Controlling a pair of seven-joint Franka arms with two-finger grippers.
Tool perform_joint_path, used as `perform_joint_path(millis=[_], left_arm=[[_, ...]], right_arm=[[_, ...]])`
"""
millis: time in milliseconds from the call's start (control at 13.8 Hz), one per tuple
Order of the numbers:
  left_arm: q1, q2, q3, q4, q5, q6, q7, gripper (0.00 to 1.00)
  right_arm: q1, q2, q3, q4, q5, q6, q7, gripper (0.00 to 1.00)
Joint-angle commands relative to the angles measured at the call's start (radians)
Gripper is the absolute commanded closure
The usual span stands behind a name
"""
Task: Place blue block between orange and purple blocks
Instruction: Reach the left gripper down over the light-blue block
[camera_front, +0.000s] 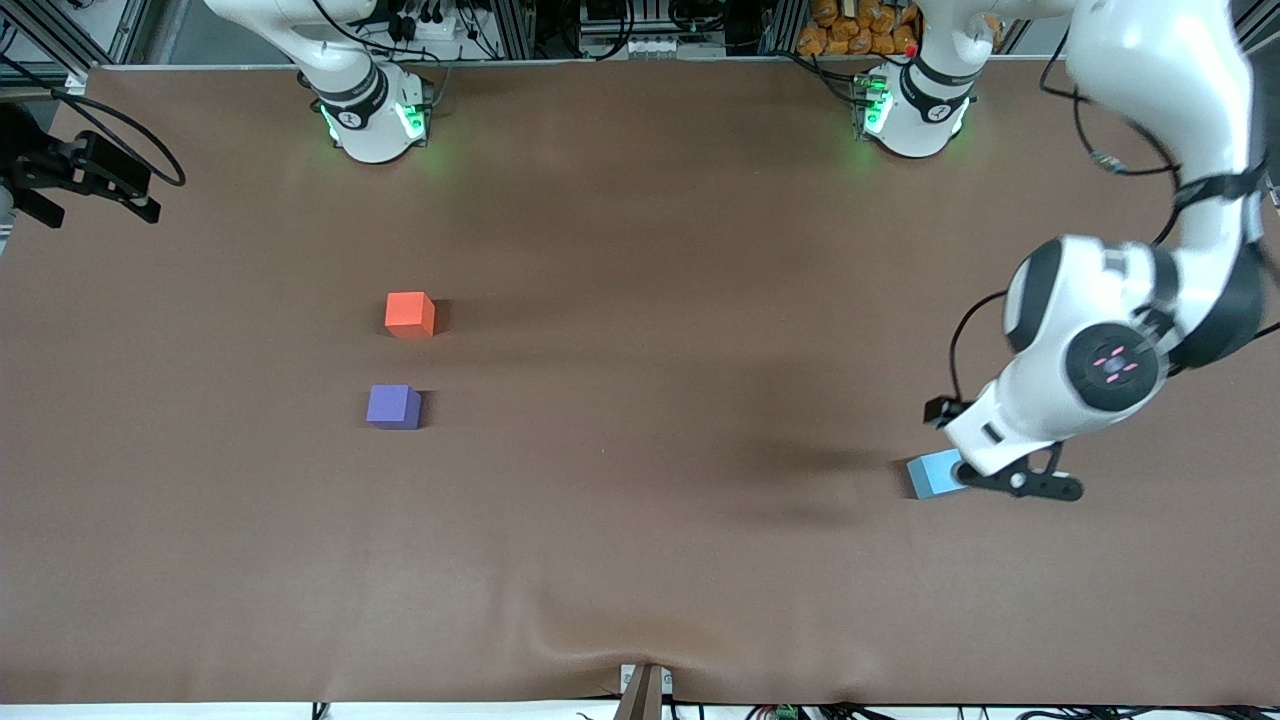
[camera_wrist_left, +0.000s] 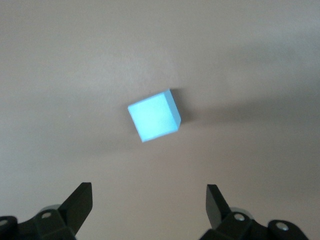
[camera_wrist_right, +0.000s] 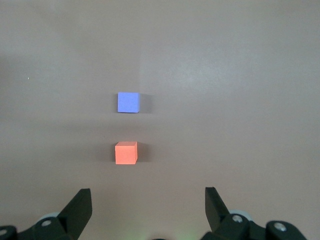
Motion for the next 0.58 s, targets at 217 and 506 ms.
perform_joint_path(millis=[217,506], left_arm=[[0.071,0.127,-0.001,0.007,-0.056,0.138,-0.168,0.00],[0.073,0.171,-0.001,-0.038,-0.073,0.262,-0.167,0.00]], right_arm=[[-0.022,0.007,0.012,0.019,0.016,-0.013,-0.017,0.00],[-0.022,0.007,0.012,0.019,0.016,-0.010,-0.015,0.00]])
